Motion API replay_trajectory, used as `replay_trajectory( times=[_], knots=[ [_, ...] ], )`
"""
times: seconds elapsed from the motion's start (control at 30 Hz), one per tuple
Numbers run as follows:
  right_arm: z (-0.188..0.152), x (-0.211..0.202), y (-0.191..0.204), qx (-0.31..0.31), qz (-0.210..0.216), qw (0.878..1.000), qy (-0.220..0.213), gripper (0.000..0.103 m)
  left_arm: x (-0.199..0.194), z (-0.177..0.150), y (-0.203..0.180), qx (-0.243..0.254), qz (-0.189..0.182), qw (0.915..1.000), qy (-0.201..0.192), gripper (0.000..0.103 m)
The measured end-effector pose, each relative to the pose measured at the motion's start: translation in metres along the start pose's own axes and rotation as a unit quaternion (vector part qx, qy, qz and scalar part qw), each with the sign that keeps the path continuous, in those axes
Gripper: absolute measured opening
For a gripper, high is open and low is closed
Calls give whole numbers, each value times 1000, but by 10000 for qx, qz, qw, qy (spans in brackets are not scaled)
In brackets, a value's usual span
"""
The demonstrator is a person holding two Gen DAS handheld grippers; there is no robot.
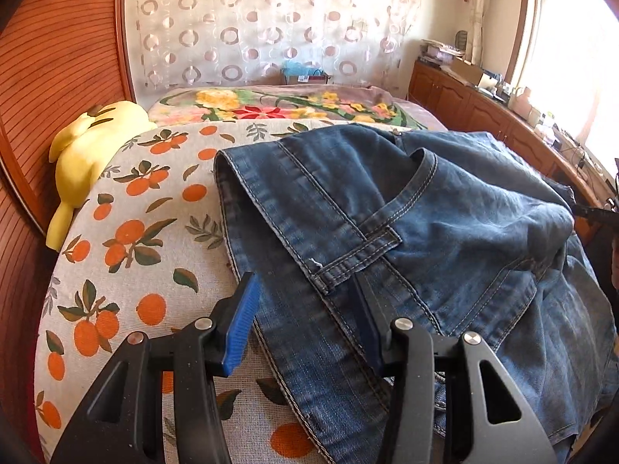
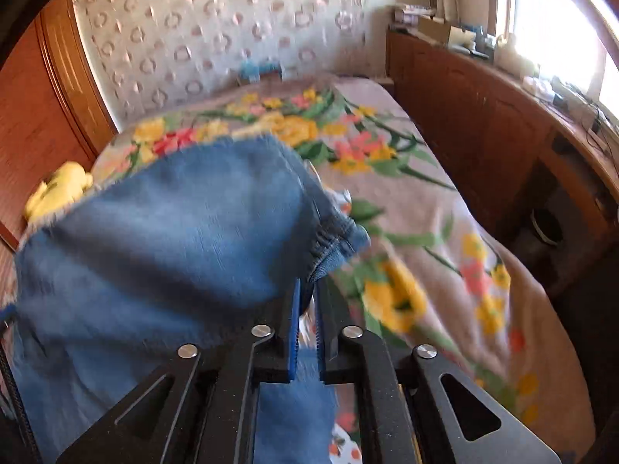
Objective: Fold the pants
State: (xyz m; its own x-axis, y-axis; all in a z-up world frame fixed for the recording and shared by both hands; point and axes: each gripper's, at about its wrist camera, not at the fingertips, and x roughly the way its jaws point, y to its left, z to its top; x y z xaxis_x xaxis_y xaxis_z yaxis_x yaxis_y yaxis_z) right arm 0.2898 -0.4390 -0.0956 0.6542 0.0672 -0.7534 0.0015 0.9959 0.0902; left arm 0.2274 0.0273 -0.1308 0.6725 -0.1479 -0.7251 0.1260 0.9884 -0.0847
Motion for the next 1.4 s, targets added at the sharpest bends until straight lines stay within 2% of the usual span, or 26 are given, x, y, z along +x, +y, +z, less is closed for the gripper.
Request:
replay_trajectory(
  times=[0.1, 0.2, 0.3, 0.4, 0.53, 0.67, 0.77, 0.9, 0.97, 1.0, 1.03, 1.1, 1.23, 1.4],
  knots=[
    [-5, -12, -1, -45, 21, 9999, -130, 10, 1, 0, -2, 50, 47, 10000, 23, 49],
    [-3, -29, -4, -46, -44, 9993, -375, 17, 1, 0, 0, 15, 32, 10000, 64, 49],
    [-9, -39, 5, -105, 200, 9983, -539, 19, -3, 0, 1, -16, 40, 10000, 0, 49],
    [-37, -48, 14, -267, 528, 9968, -535, 22, -14, -5, -1, -3, 9, 10000, -49, 49],
    [-66, -45, 37, -639, 756, 9943, -392, 22, -37, -14, -14, 9, -356, 9994, -46, 49],
    [-86, -42, 55, -1009, 777, 9914, -306, 22, -55, -30, -37, 262, -587, 9979, 30, 49],
    [-96, -43, 64, -1116, 768, 9904, -280, 22, -59, -44, -48, 267, -748, 9966, 203, 49],
    [-106, -45, 70, -1205, 667, 9901, -271, 22, -62, -59, -56, 213, -779, 9961, 345, 49],
    [-109, -49, 69, -1174, 654, 9905, -289, 22, -67, -69, -59, 170, -948, 9947, 364, 40],
    [-112, -50, 70, -1147, 644, 9909, -278, 22, -70, -72, -61, 167, -1069, 9934, 379, 30],
    [-109, -51, 73, -1123, 636, 9913, -262, 22, -73, -75, -64, 167, -1131, 9927, 388, 29],
    [-112, -49, 73, -1088, 608, 9919, -261, 22, -75, -76, -64, 122, -1159, 9925, 379, 29],
    [-111, -48, 69, -943, 689, 9928, -267, 23, -65, -80, -62, -14, -1203, 9906, 647, 29],
    [-113, -46, 71, -970, 633, 9929, -281, 23, -66, -83, -67, 39, -1080, 9923, 611, 30]
  ],
)
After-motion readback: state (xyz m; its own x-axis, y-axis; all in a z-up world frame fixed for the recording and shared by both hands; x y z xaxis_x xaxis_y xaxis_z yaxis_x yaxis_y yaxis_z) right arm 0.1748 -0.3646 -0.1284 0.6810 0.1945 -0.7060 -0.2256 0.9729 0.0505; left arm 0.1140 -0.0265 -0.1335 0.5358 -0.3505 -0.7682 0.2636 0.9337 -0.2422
